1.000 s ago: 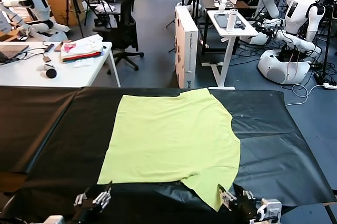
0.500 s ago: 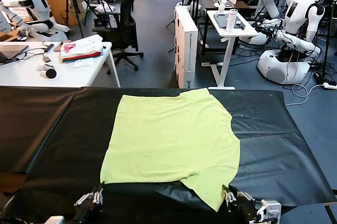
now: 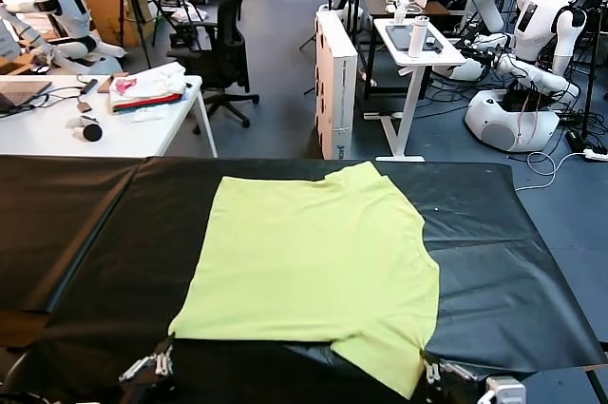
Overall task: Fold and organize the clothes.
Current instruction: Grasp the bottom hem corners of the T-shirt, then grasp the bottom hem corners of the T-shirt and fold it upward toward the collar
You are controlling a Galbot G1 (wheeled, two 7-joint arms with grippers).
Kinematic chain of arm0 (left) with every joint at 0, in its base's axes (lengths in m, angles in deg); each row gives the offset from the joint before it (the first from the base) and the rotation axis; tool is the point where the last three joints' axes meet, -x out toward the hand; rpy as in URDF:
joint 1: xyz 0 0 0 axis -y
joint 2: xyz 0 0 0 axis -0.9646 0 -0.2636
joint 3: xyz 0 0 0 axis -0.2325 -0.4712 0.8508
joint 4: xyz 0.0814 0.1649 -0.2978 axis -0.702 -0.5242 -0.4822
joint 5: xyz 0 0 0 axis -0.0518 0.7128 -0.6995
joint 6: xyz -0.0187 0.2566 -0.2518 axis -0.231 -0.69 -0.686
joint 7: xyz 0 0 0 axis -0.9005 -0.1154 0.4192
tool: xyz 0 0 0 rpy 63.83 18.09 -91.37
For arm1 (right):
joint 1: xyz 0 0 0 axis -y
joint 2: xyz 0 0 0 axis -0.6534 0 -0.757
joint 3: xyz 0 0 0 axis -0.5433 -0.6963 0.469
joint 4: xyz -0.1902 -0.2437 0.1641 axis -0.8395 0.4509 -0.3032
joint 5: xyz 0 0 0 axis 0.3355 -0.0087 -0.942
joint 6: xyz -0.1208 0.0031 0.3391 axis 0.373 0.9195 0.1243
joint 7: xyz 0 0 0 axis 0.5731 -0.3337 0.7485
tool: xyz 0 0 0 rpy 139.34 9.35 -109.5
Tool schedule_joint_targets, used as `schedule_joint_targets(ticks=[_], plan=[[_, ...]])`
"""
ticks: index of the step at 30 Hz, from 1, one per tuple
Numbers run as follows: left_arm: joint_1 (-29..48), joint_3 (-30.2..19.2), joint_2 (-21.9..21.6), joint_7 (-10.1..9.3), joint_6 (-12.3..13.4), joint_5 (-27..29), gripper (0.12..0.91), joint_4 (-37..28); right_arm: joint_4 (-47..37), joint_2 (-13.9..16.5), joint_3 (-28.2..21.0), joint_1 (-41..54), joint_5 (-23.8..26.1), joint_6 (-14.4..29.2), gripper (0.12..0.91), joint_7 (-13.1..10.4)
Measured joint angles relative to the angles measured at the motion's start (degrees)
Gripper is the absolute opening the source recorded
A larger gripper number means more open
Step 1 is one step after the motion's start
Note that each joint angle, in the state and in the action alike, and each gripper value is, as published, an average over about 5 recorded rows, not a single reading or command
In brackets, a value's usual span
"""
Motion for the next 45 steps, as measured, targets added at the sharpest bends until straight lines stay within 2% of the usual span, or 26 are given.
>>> schedule_joint_targets(ticks=[4,7,11,22,35,45], plan=[[1.32,-0.92,1.62,0.48,2.05,2.23,0.146,-0.07,-0.36,0.70,0.82,2.90,-0.52,-1.45,0.138,0.41],[2.77,-1.32,2.88,0.69,2.02,2.81,0.147,-0.37,-0.89,1.44,0.92,5.85,-1.94,-4.01,0.138,0.45],[5.49,-1.36,4.09,0.70,0.75,2.75,0.146,-1.15,-2.08,2.65,0.40,10.35,-4.31,-6.06,0.138,-0.01],[13.87,-2.58,4.56,0.42,-3.19,1.34,0.146,-3.54,-8.72,5.74,-2.27,23.69,-8.33,-6.10,0.138,-1.04],[26.13,-4.89,2.37,-0.70,-5.37,-0.36,0.146,-9.74,-22.20,5.70,-8.77,39.23,-8.85,-6.10,0.138,-0.88],[33.31,-6.63,0.25,-0.91,-5.98,-1.91,0.146,-15.65,-28.91,5.35,-12.74,46.07,-7.64,-6.10,0.138,-0.67]])
